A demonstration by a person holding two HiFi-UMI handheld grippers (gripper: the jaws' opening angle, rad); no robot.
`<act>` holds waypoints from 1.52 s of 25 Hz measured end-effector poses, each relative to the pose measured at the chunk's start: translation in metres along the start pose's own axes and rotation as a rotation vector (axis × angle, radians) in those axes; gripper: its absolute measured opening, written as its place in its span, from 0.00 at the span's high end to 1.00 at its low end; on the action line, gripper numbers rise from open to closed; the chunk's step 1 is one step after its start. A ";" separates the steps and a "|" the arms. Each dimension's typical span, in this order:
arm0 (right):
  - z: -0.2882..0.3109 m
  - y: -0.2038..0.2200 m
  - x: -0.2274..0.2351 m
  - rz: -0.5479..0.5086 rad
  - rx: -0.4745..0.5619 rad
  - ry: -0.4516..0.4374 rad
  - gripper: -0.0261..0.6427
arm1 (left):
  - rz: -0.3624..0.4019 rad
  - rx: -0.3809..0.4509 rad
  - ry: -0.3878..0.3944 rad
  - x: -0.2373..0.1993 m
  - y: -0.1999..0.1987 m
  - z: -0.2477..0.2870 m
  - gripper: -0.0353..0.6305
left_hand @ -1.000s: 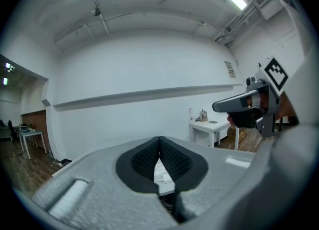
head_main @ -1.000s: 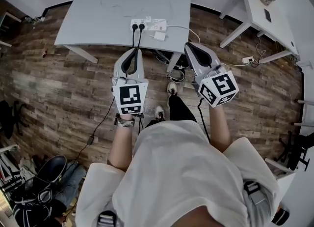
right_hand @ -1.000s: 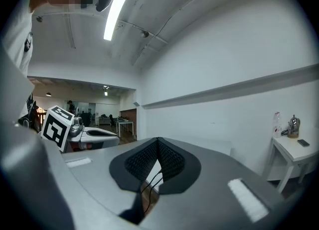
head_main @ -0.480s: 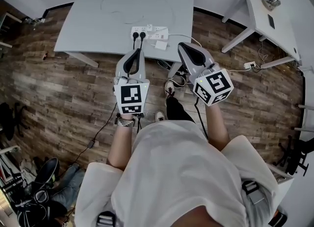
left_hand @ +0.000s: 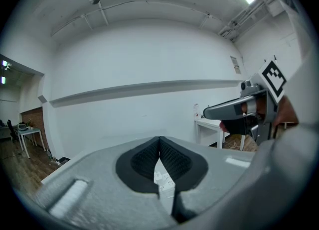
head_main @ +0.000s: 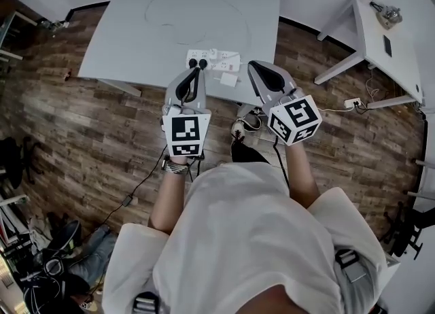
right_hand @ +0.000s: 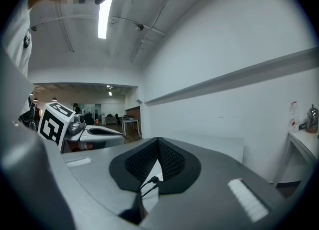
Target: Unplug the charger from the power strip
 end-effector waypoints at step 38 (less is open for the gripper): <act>0.131 0.105 0.092 0.087 -0.268 -0.102 0.96 | -0.225 -0.288 -0.065 -0.038 0.106 0.147 0.84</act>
Point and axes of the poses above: the fingertips, and each gripper's own axes: z forward along the fingers, x to its right, y out of its underside, the point moved 4 cm from there along -z, backward along the fingers, and after that the axes turned 8 degrees about y, right-handed, at the moved point
